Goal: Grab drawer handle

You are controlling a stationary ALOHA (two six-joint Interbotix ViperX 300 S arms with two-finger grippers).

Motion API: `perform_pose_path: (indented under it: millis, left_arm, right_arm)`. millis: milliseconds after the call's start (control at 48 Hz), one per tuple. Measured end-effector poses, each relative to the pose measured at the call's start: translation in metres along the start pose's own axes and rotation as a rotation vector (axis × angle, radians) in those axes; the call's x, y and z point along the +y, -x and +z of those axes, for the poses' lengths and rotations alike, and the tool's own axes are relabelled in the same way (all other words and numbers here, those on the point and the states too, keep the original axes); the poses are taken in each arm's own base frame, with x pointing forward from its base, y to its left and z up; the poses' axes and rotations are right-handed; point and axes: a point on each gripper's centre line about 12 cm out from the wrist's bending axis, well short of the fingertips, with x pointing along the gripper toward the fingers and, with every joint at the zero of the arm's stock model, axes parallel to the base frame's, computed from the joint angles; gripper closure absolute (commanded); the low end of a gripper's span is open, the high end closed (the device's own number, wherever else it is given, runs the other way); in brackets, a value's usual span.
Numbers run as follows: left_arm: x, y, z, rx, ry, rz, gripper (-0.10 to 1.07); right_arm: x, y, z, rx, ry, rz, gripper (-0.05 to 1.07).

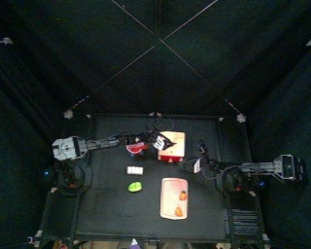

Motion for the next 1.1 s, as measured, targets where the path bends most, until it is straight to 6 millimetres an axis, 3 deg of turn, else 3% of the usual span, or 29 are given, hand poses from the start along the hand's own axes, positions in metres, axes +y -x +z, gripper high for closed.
perform_pose_path:
  millis: [167,333,562,896,1104]
  left_arm:
    - [0.005,-0.003,0.007,0.032,-0.024,-0.004,0.16]
    - [0.006,-0.004,0.011,0.036,-0.081,0.013,0.16]
    - [0.022,-0.020,-0.003,0.102,-0.203,0.073,0.16]
    - [0.026,-0.034,-0.010,0.174,-0.254,0.076,0.17]
    - [0.028,-0.036,-0.011,0.179,-0.267,0.083,0.27]
  right_arm:
    - [0.009,-0.004,0.001,0.071,0.060,-0.018,0.18]
    - [0.005,-0.005,0.004,0.094,0.087,-0.051,0.18]
    - [0.002,-0.010,0.006,0.069,0.135,-0.040,0.18]
    - [-0.009,-0.024,-0.005,0.110,0.139,-0.088,0.18]
    - [-0.006,-0.030,-0.003,0.110,0.154,-0.084,0.18]
